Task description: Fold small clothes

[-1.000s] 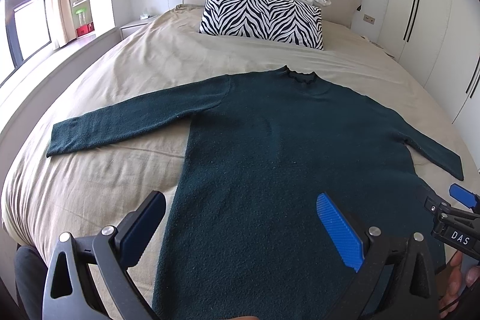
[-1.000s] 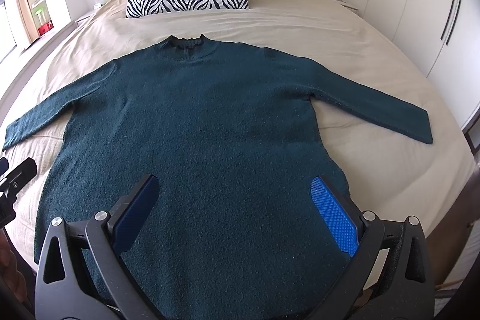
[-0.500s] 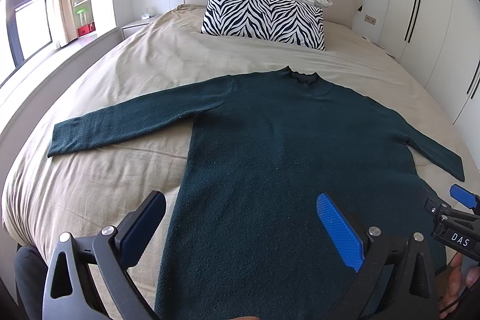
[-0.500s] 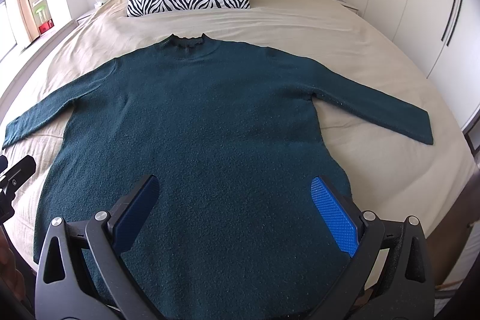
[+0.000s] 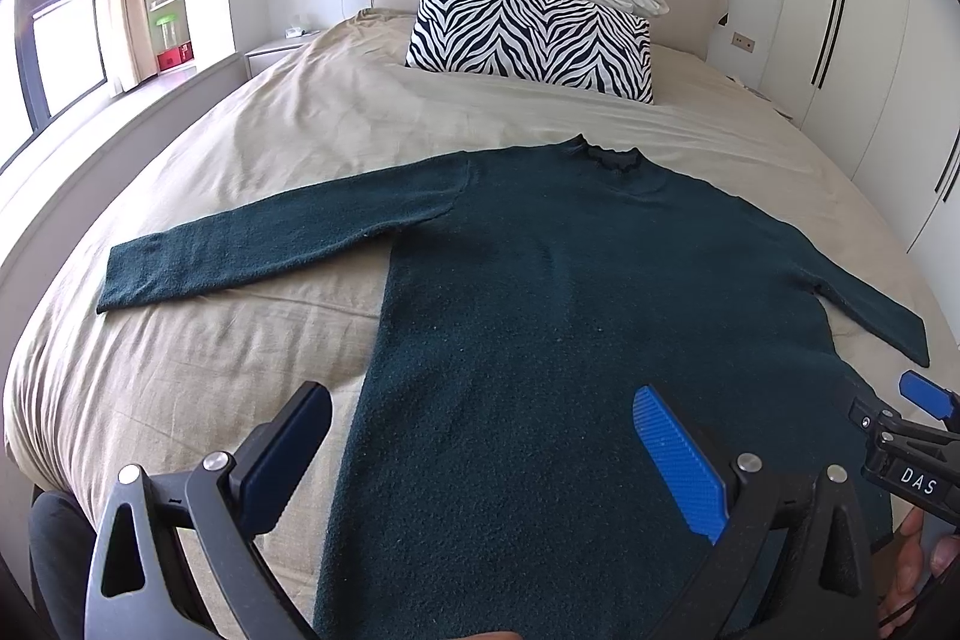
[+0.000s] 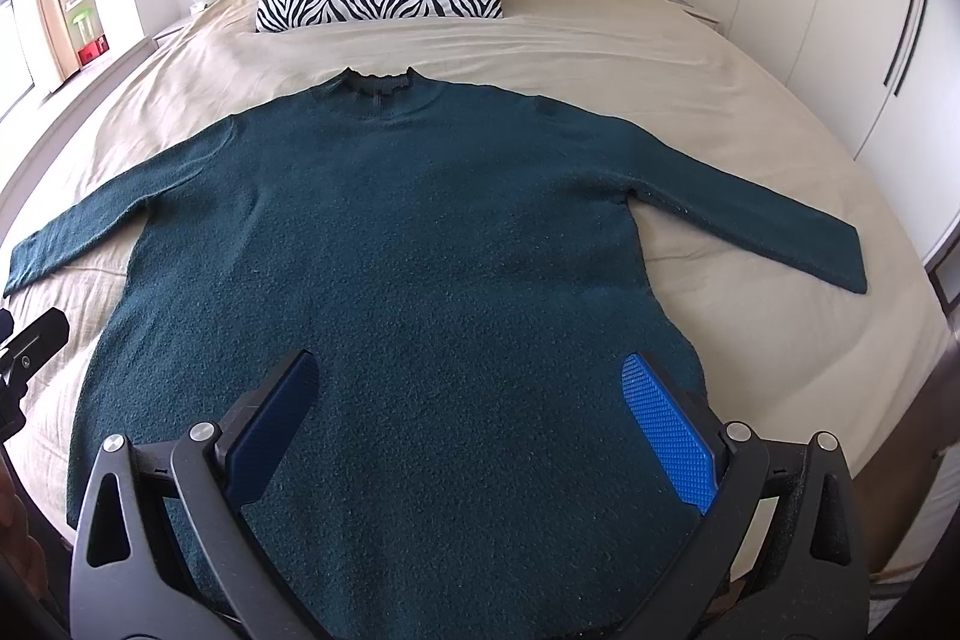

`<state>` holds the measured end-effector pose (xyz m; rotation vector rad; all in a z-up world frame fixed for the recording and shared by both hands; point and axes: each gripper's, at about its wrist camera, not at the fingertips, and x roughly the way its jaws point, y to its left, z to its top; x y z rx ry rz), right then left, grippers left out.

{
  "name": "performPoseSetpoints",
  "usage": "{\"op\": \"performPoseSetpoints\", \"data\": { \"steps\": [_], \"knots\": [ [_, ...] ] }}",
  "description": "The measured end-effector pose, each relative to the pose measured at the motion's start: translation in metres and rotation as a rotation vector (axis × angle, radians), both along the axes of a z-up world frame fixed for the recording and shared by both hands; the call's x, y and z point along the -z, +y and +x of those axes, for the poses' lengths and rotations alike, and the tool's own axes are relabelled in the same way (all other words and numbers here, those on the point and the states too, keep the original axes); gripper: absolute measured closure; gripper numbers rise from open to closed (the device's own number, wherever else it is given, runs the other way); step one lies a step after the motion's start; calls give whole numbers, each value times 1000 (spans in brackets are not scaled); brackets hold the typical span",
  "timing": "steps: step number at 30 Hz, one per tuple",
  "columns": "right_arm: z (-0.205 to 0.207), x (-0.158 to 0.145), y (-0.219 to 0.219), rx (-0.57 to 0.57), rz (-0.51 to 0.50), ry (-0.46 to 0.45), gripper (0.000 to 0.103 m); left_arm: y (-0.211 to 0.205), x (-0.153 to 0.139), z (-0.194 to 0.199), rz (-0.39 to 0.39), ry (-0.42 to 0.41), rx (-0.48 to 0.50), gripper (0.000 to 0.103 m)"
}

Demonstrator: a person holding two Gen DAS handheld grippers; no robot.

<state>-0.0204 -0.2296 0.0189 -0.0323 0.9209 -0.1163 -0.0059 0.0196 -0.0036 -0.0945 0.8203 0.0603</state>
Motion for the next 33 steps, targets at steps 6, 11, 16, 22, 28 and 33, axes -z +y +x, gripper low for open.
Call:
{"op": "performPoseSetpoints", "data": {
  "steps": [6, 11, 16, 22, 28, 33],
  "knots": [
    [0, 0, 0, 0, 0, 1, 0, 1, 0, 1, 0, 0, -2, 0],
    [1, 0, 2, 0, -1, 1, 0, 2, 0, 1, -12, 2, -2, 0],
    [1, 0, 2, 0, 0, 3, 0, 0, -1, 1, -10, -6, 4, 0],
    [2, 0, 3, -1, 1, 3, 0, -1, 0, 1, -10, -6, 2, 0],
    [2, 3, 4, -1, 2, 6, 0, 0, 0, 2, -12, -1, -9, 0],
    [2, 3, 4, 0, 2, 6, 0, 1, 1, 2, -8, 0, -13, 0]
  ]
}}
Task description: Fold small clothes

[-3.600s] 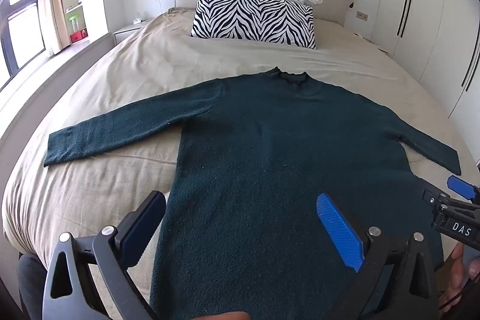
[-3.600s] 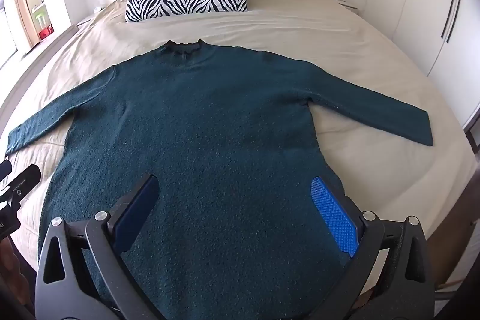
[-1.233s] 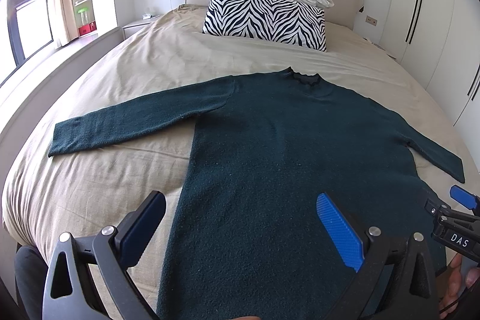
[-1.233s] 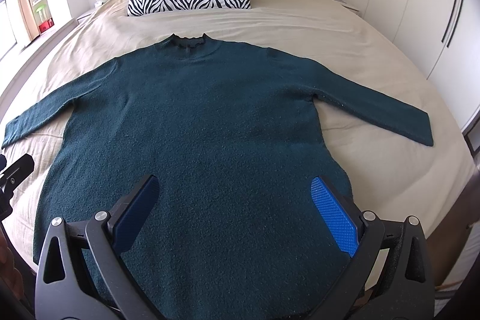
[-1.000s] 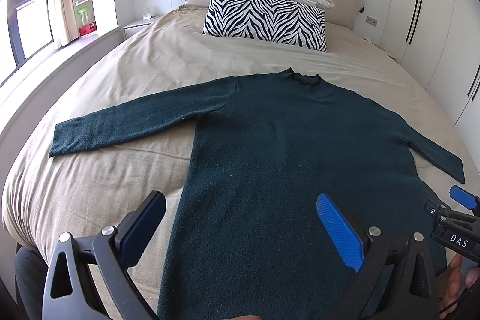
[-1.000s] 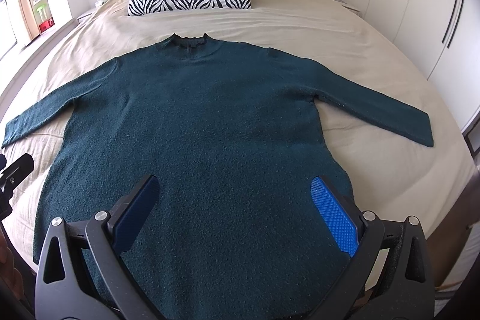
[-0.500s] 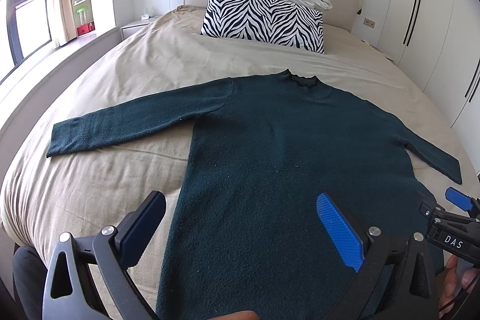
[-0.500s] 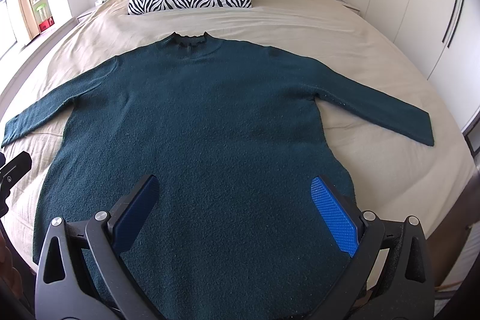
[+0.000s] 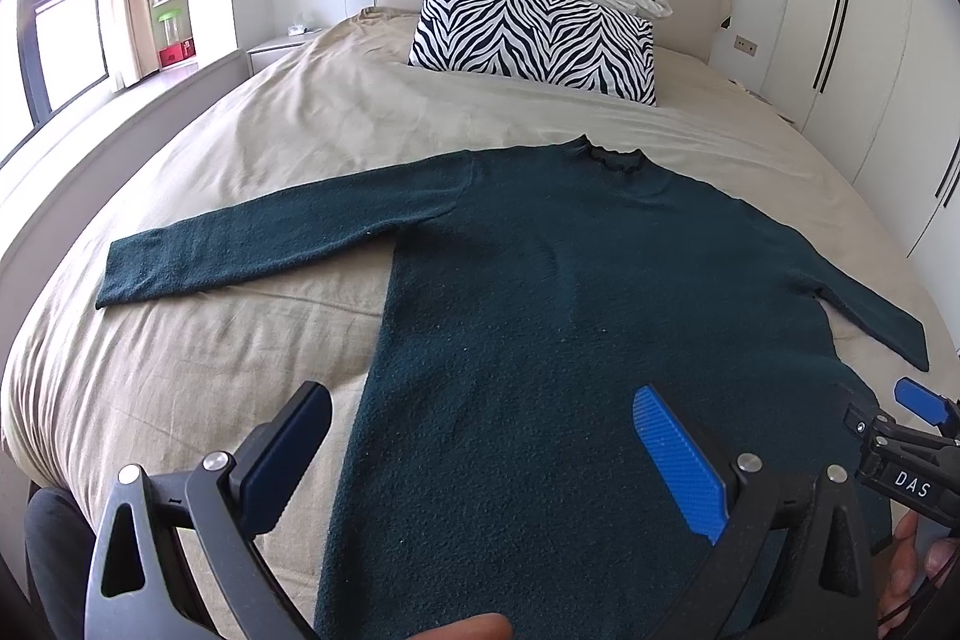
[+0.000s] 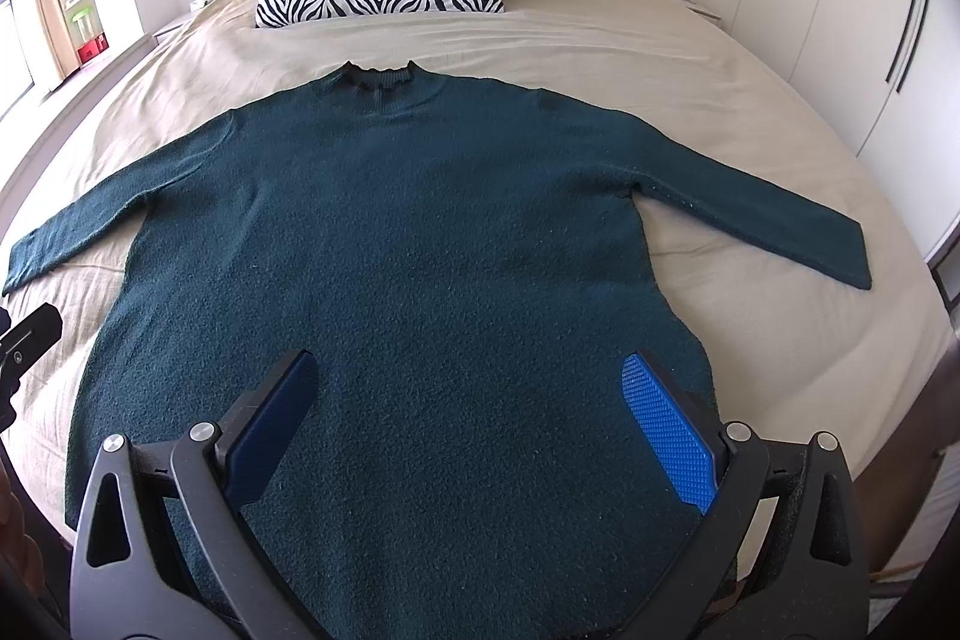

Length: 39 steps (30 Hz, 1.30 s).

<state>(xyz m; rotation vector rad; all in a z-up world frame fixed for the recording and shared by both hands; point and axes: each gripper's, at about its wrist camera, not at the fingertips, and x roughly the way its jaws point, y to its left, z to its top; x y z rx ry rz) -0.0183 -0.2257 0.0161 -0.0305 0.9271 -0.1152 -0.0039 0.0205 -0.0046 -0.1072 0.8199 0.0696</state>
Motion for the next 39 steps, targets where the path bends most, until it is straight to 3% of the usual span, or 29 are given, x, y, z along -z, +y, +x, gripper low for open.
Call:
{"op": "performPoseSetpoints", "data": {
  "steps": [15, 20, 26, 31, 34, 35, 36, 39],
  "knots": [
    [5, 9, -5, 6, 19, 4, 0, -12, 6, 4, 52, -25, 45, 0],
    [11, 8, -32, 46, 100, -40, 0, -18, 15, 22, 63, 15, 87, 0],
    [19, 14, -139, 244, 378, -138, 0, -20, 36, 64, 5, 107, 119, 0],
    [18, 43, -274, 508, 634, -232, 2, -22, 37, 89, -35, 23, 85, 0],
    [10, 75, -356, 675, 828, -285, 19, -31, 46, 112, -5, 114, 90, 0],
    [9, 88, -384, 715, 880, -296, 29, -32, 49, 119, -34, 129, 100, 0],
    [9, 98, -404, 753, 909, -296, 41, -33, 50, 124, -66, 130, 111, 0],
    [13, 123, -457, 815, 989, -324, 51, -45, 49, 138, -113, 101, 139, 0]
  ]
}}
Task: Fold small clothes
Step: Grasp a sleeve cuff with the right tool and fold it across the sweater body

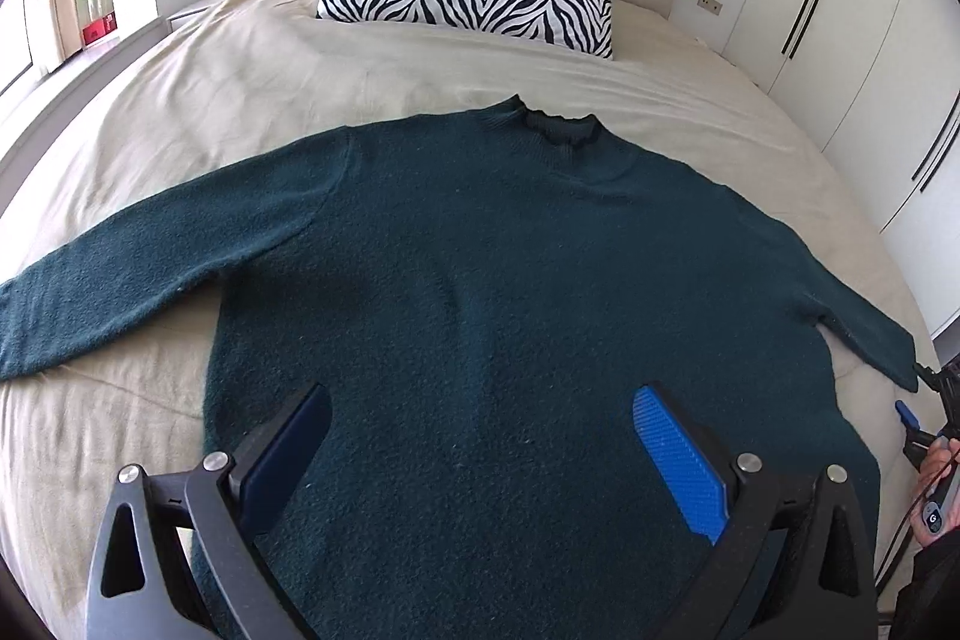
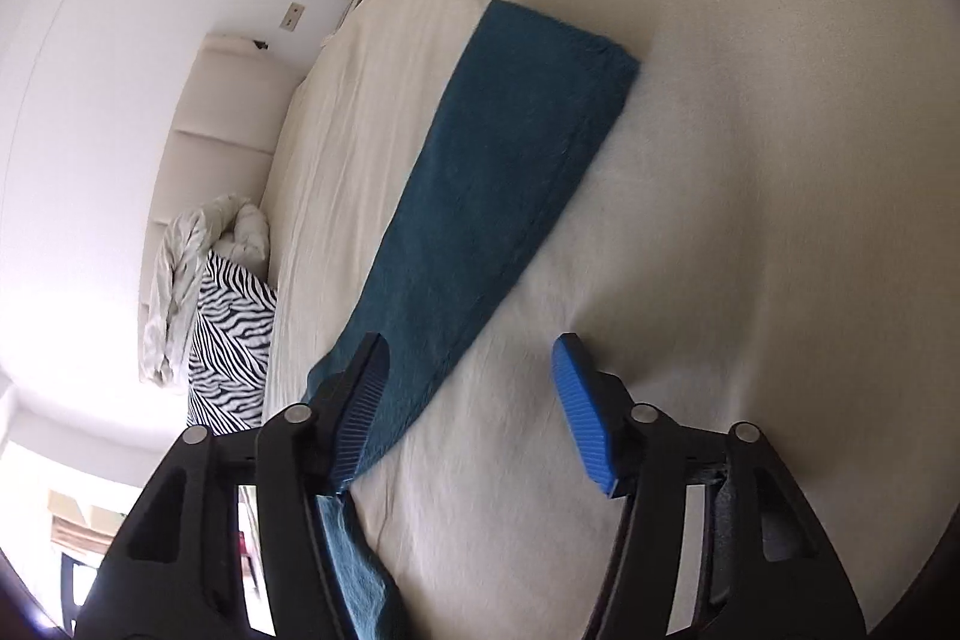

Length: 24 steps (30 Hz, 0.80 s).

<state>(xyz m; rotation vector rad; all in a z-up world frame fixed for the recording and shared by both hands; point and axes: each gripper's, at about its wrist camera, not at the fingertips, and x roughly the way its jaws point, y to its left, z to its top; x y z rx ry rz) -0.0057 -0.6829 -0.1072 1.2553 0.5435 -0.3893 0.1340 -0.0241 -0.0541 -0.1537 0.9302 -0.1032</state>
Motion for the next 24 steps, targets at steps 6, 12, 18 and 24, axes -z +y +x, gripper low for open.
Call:
{"op": "performPoseSetpoints", "data": {
  "steps": [6, 12, 18, 24],
  "knots": [
    [22, 28, -72, 84, 45, -73, 61, -23, 15, 38, -186, 72, 54, 1],
    [64, 30, -97, 61, -59, 17, 91, -36, 30, 64, -365, 141, 84, 22],
    [148, -21, -53, -84, -314, 129, 95, -43, 39, 93, -487, 188, 99, 24],
    [269, -74, 142, -608, -739, 185, 95, -33, 46, 115, -662, 219, 86, 24]
  ]
}}
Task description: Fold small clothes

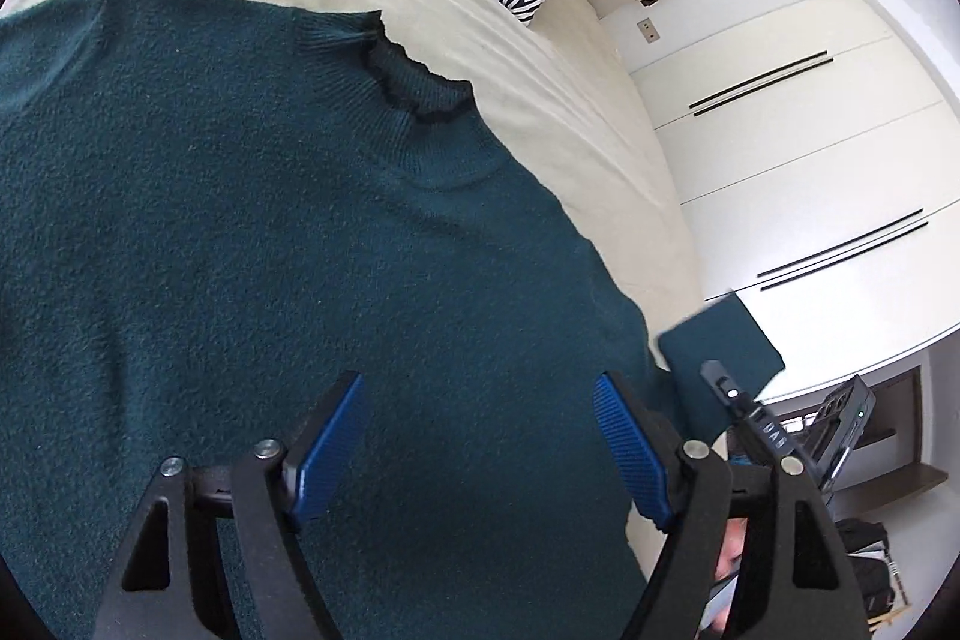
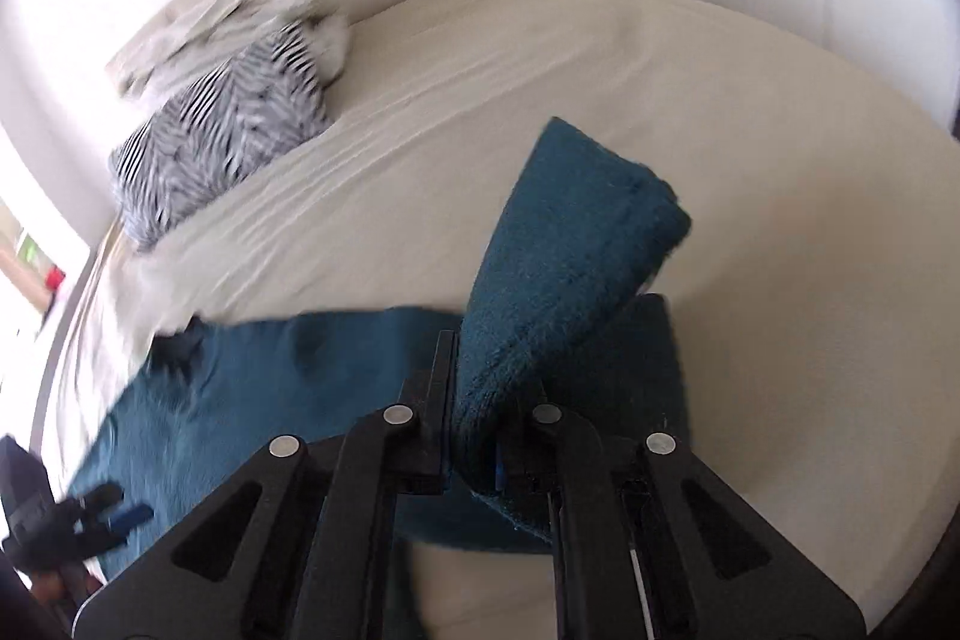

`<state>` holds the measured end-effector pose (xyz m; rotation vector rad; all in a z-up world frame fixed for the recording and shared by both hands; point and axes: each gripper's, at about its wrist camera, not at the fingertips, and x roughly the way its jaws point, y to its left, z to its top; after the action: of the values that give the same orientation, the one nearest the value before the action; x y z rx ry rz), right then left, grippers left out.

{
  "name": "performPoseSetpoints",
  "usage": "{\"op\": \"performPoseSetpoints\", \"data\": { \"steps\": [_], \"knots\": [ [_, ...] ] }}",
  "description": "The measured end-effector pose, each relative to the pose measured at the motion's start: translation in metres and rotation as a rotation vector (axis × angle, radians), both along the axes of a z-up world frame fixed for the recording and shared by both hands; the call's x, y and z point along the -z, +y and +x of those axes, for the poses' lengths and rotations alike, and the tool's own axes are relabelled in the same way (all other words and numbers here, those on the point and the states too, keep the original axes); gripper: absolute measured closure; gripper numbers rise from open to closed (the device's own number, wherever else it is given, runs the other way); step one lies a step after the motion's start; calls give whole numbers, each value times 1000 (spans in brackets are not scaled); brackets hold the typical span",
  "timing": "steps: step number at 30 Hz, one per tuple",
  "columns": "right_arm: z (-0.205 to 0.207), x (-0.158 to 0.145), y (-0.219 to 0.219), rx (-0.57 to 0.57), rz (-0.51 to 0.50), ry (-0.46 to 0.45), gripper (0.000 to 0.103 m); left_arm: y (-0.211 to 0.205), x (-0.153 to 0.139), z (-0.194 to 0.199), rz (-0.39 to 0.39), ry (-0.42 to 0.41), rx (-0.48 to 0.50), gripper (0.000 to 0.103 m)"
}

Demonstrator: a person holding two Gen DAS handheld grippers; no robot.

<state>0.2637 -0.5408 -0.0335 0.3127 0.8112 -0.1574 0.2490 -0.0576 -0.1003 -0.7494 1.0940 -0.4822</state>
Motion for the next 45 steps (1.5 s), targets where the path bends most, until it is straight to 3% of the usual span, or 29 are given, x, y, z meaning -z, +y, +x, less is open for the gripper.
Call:
{"op": "performPoseSetpoints", "data": {
  "steps": [3, 8, 11, 13, 14, 16, 18, 21, 23, 24, 27, 29, 31, 38, 41, 45],
  "knots": [
    [28, 16, 97, -224, -110, 49, 95, 7, 9, 3, -75, 40, 2, 24],
    [31, 69, 193, -377, -208, 165, 90, 11, 21, 4, -112, 88, 17, 12],
    [22, 73, 195, -372, -156, 132, 81, 10, 23, 2, -133, 95, 4, 9],
    [11, 71, 193, -370, -73, 125, 56, 6, 22, 3, -147, 103, 2, 6],
    [-2, 68, 200, -363, -42, 121, 36, 3, 21, 2, -160, 115, 4, 6],
    [-28, 69, 203, -351, -10, 91, 32, -5, 19, 1, -174, 115, 29, 6],
    [-53, 67, 205, -350, 19, 71, 32, -15, 19, 1, -124, 118, 50, 6],
    [-75, 69, 181, -299, 196, 59, 32, -24, 17, 3, -104, 109, 47, 8],
    [-91, 69, 162, -261, 337, 17, 32, -32, 17, 7, -89, 115, 64, 21],
    [-97, 70, 151, -235, 391, -6, 32, -39, 19, 10, -77, 122, 86, 36],
    [-107, 78, 120, -160, 569, -56, 32, -55, 23, 13, -19, 126, 137, 47],
    [-109, 90, 103, -99, 684, -68, 32, -61, 21, 15, 31, 115, 146, 62],
    [-114, 99, 90, -58, 747, -89, 32, -62, 19, 17, 41, 106, 162, 95],
    [-124, 110, 64, 8, 878, -152, 32, -12, -3, 24, 38, 11, 97, 95],
    [-125, 112, 54, 50, 907, -144, 32, 16, -13, 28, 24, -25, 39, 95],
    [-123, 121, 42, 103, 1035, -129, 30, 48, -27, 32, 7, -68, -35, 95]
  ]
}}
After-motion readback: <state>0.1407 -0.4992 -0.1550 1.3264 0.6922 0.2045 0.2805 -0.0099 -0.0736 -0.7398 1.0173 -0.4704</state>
